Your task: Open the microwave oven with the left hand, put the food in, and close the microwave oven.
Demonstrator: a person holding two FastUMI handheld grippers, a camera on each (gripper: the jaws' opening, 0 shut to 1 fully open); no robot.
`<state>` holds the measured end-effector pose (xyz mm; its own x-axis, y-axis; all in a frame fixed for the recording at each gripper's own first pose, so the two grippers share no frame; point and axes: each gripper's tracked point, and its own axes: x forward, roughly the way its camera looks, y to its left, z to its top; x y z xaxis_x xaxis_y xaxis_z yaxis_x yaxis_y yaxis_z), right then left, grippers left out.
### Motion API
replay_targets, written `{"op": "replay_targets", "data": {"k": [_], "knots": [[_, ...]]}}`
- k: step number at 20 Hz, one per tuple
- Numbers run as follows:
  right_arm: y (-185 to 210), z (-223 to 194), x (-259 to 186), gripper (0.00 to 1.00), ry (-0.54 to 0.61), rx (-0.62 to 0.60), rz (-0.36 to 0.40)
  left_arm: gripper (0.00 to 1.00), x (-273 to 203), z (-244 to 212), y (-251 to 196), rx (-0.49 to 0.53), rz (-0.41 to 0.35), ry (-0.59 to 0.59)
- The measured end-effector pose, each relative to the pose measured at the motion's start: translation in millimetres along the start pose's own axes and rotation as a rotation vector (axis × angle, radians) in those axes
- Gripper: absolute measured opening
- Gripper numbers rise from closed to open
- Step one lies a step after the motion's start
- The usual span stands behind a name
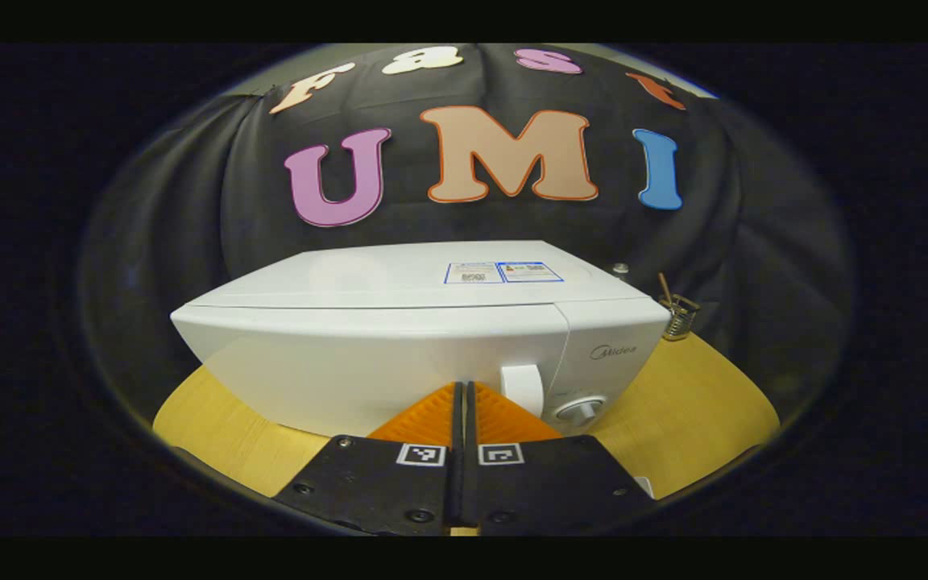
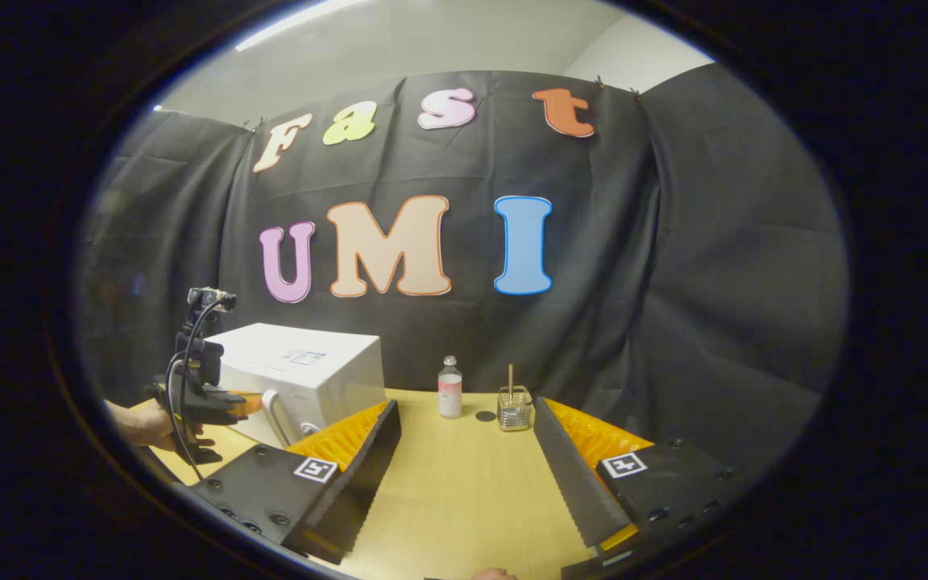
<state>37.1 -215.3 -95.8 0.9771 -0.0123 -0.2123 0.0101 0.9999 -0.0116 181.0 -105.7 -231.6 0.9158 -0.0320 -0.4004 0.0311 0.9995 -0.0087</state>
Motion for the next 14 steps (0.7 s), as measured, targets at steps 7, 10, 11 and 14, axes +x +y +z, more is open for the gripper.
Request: {"op": "replay_targets", "data": {"k": [7, 10, 11, 14], "knots": [[-24, -6, -8, 0.97, -0.004, 0.007, -0.04, 0.01, -56, 27, -30, 0.072, -0.039, -0.091], [-41, -10, -9, 0.96, -0.002, 0.024, -0.063, 0.01, -93, 69, -64, 0.071, -0.107, -0.24], [-46, -11, -9, 0.96, 0.001, 0.021, -0.069, 0.34, -102, 82, -70, 0.055, -0.117, -0.279], [-53, -10, -10, 0.96, -0.004, 0.014, -0.075, 0.97, -122, 102, -89, 0.003, -0.156, -0.327]]}}
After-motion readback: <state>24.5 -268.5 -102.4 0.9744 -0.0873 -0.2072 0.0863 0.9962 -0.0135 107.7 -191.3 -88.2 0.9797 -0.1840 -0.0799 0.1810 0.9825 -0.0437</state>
